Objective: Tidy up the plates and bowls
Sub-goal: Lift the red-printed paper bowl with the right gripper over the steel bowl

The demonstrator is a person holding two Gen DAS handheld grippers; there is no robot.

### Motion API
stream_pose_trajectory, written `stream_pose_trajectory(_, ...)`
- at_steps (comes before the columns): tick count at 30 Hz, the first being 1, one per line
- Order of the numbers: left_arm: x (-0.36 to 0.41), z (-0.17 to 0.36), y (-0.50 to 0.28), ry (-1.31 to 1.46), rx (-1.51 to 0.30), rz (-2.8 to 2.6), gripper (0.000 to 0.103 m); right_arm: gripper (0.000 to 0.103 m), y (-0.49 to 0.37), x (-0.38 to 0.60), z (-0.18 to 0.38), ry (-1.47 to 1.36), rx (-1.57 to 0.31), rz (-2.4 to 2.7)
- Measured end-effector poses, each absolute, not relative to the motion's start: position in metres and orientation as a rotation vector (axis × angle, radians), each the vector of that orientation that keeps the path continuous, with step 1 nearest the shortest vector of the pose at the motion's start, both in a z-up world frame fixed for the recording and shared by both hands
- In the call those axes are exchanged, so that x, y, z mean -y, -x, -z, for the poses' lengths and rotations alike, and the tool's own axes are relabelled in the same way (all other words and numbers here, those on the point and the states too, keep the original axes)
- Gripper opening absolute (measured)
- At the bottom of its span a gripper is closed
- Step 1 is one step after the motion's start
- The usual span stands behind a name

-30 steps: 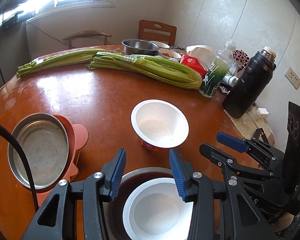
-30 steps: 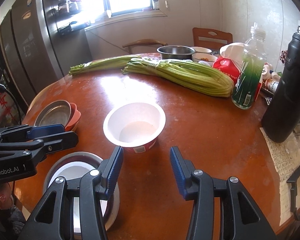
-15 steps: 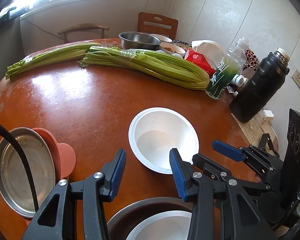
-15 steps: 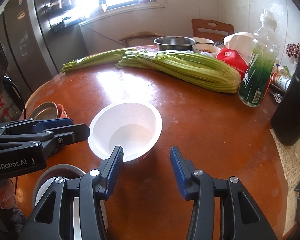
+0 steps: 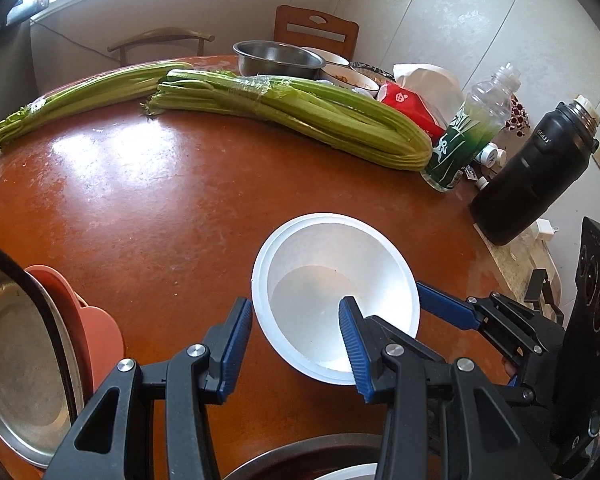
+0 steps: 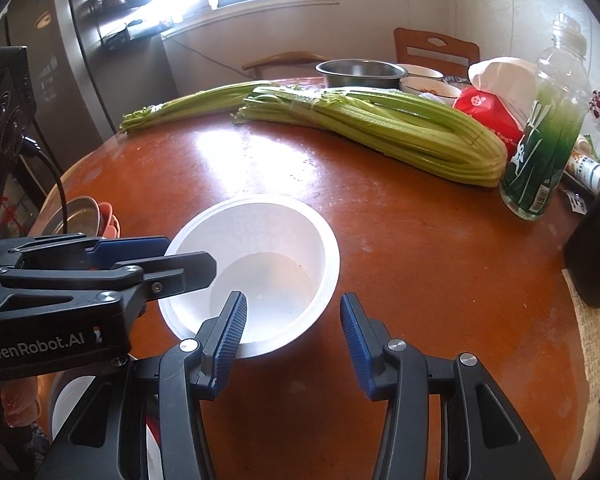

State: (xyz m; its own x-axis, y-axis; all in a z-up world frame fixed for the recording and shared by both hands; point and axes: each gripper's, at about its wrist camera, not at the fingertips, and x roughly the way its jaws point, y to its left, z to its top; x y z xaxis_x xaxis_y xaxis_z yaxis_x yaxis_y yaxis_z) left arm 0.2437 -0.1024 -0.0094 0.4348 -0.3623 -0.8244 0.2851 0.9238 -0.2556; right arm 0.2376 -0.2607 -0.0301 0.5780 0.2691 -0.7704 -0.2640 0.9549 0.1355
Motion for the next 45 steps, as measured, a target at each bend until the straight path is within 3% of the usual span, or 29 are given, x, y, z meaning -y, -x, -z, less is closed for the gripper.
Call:
stream_pose_trajectory(18, 0.105, 0.01, -0.244, 0.097, -1.042, 0.439, 0.045, 0.052, -0.231, 0.254, 0.027, 0.013, -0.887, -0.319)
stream_pose_trajectory(45, 0.088, -0.047, -0.181, 0.069, -0.903, 0.432, 0.045, 0.052, -0.177, 0.238, -0.023, 0.057, -0.776, -0.321)
